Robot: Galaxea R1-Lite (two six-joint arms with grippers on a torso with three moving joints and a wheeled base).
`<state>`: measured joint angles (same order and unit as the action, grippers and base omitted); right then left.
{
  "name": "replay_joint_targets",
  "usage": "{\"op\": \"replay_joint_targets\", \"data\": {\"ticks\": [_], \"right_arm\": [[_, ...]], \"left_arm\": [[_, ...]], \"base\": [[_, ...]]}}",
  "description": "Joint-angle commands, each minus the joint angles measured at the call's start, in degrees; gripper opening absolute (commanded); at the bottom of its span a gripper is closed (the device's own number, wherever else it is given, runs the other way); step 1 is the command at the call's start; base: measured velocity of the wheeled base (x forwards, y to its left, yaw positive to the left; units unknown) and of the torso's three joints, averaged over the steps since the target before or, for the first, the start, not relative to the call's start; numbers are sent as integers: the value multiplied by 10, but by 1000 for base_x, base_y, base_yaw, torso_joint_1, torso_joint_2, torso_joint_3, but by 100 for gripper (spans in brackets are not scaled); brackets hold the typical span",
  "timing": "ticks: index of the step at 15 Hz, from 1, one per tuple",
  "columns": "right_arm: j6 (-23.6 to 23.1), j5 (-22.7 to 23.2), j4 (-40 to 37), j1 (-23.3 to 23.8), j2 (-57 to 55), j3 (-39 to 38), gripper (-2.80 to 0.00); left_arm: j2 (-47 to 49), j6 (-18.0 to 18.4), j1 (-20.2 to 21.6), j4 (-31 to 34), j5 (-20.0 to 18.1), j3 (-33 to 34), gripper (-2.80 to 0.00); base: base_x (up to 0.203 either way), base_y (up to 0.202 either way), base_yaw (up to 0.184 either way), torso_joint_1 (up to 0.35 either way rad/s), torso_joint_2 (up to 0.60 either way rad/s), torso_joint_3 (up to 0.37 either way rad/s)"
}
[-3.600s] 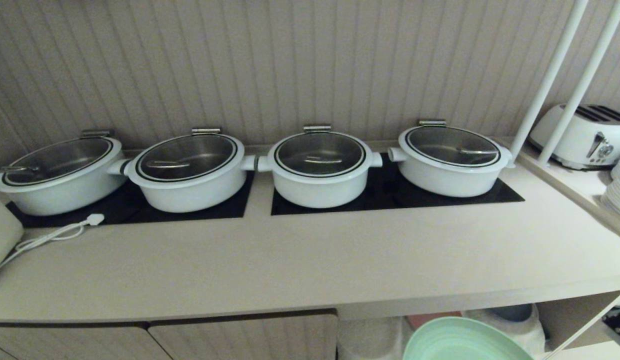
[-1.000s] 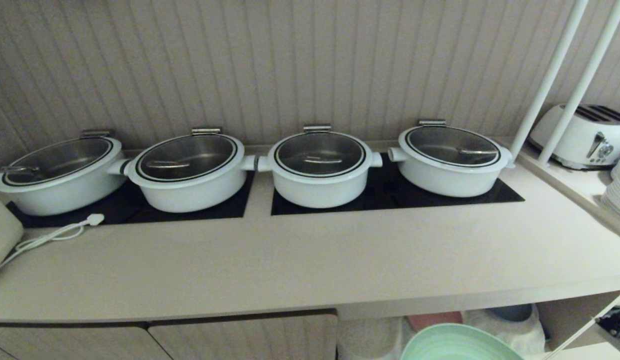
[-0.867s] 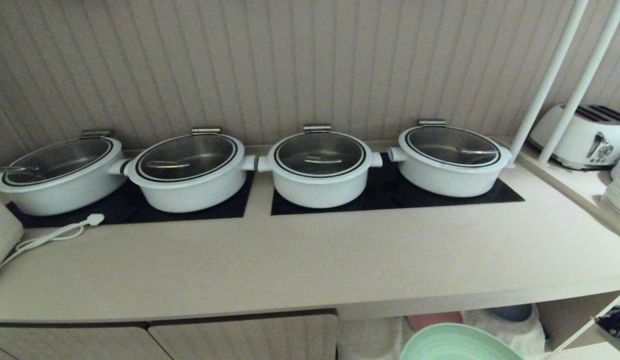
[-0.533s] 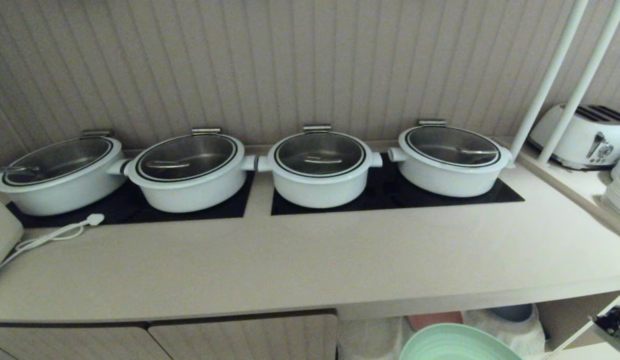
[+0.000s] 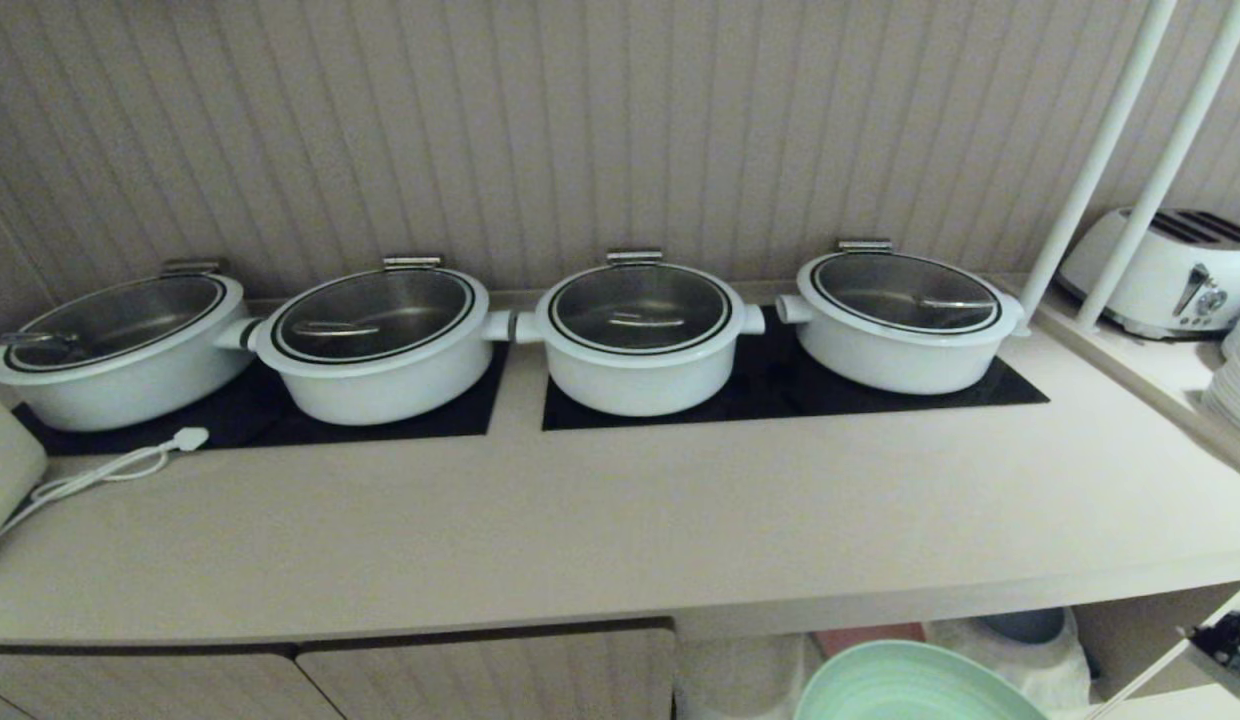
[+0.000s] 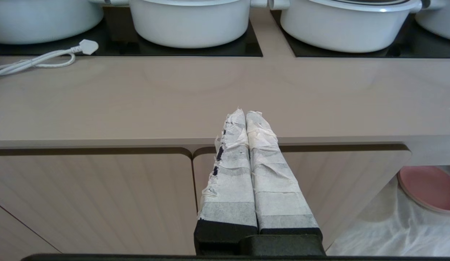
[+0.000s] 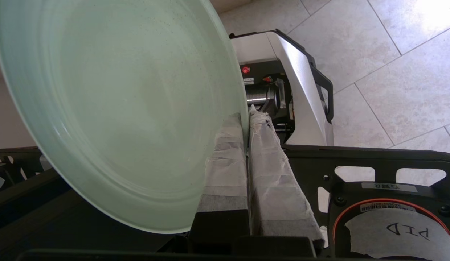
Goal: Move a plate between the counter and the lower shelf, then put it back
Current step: Put the plate in the cupboard
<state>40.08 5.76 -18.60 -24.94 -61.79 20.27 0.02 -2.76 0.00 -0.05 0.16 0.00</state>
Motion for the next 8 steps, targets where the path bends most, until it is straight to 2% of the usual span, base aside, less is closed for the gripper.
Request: {"op": "replay_joint_targets", "data": {"ticks": [1,8], "right_arm": [[3,0,-1,0,-1,1,-280],[3,11,-1,0,-1,0,-280]], "left_arm": [[0,-1,0,0,0,0,-280],[0,-1,0,0,0,0,-280]], "base": [[0,0,0,0,0,0],[0,0,0,-19,38,21]]}}
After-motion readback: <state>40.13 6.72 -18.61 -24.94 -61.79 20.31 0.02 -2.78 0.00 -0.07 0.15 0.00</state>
